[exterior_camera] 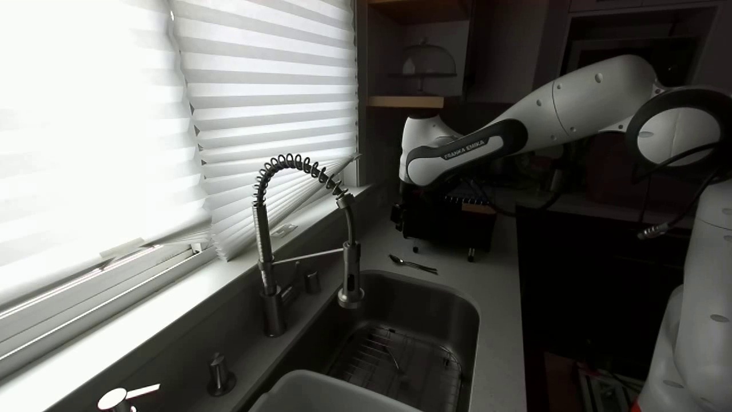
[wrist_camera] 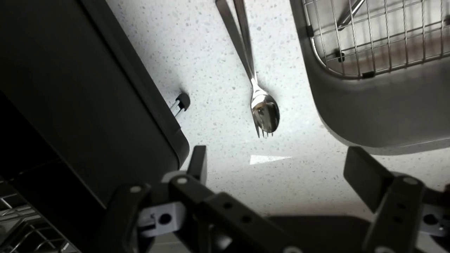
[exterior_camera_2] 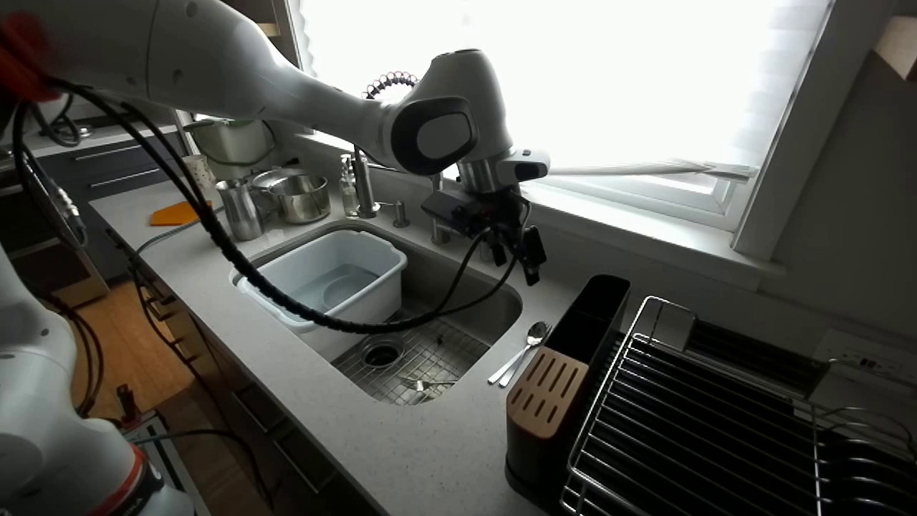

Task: Move the spoons from the sink to the counter

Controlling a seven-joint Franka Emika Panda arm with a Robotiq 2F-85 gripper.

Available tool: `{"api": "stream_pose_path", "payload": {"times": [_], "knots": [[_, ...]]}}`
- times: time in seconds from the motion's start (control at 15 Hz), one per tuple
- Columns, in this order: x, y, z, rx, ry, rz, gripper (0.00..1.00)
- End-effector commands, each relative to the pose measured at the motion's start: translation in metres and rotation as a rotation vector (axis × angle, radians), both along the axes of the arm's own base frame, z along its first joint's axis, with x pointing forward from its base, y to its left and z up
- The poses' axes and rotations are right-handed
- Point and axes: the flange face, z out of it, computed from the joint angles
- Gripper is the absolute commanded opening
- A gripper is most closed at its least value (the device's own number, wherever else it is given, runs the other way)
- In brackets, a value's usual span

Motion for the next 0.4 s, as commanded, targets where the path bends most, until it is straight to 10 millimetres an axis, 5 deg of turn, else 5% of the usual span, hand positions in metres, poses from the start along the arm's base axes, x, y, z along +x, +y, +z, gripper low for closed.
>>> {"api": "stream_pose_path", "payload": {"times": [0.0, 0.33], "knots": [[-0.0015, -0.0004, 0.0002, 0.002, 0.003, -0.001, 1.0], [-0.0027, -0.0003, 0.0004, 0.003, 0.003, -0.001, 1.0]]}}
